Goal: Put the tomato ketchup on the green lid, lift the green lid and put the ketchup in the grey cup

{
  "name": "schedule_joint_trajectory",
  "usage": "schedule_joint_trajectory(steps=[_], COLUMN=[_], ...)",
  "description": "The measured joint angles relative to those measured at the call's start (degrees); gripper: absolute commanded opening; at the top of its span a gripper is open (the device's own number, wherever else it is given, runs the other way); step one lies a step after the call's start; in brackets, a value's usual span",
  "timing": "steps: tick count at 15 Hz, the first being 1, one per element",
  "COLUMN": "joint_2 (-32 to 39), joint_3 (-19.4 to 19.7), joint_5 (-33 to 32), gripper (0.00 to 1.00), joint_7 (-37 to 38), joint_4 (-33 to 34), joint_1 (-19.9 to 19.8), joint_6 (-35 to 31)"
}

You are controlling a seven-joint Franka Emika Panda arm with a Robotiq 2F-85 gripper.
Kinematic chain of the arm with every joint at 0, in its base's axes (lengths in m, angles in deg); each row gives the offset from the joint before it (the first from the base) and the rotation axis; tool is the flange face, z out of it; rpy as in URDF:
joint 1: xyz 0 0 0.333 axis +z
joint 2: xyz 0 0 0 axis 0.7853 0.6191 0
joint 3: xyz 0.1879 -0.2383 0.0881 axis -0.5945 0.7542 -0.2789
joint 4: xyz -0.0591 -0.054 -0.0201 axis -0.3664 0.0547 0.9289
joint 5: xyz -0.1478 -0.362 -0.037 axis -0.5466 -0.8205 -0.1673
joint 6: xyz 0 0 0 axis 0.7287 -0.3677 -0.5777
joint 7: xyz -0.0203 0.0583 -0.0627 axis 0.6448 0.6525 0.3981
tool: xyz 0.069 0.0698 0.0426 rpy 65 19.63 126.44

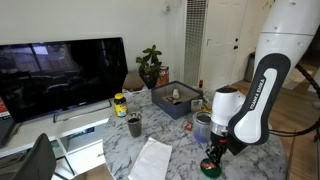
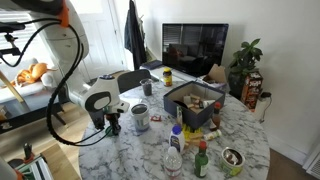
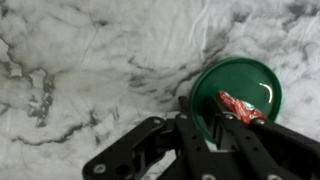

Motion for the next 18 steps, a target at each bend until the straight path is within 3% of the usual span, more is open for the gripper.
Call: schedule_joint_trajectory(steps=[3, 13, 18], joint_2=[0.0, -0.1, -3.0], joint_3=[0.0, 0.6, 7.2], joint_5=[0.0, 0.1, -2.7], gripper=[0.0, 0.0, 0.0], joint_7=[0.1, 0.3, 0.6], joint_4=[0.1, 0.1, -0.7], joint_1=[0.0, 0.5, 5.9], joint_6=[0.0, 0.2, 5.9])
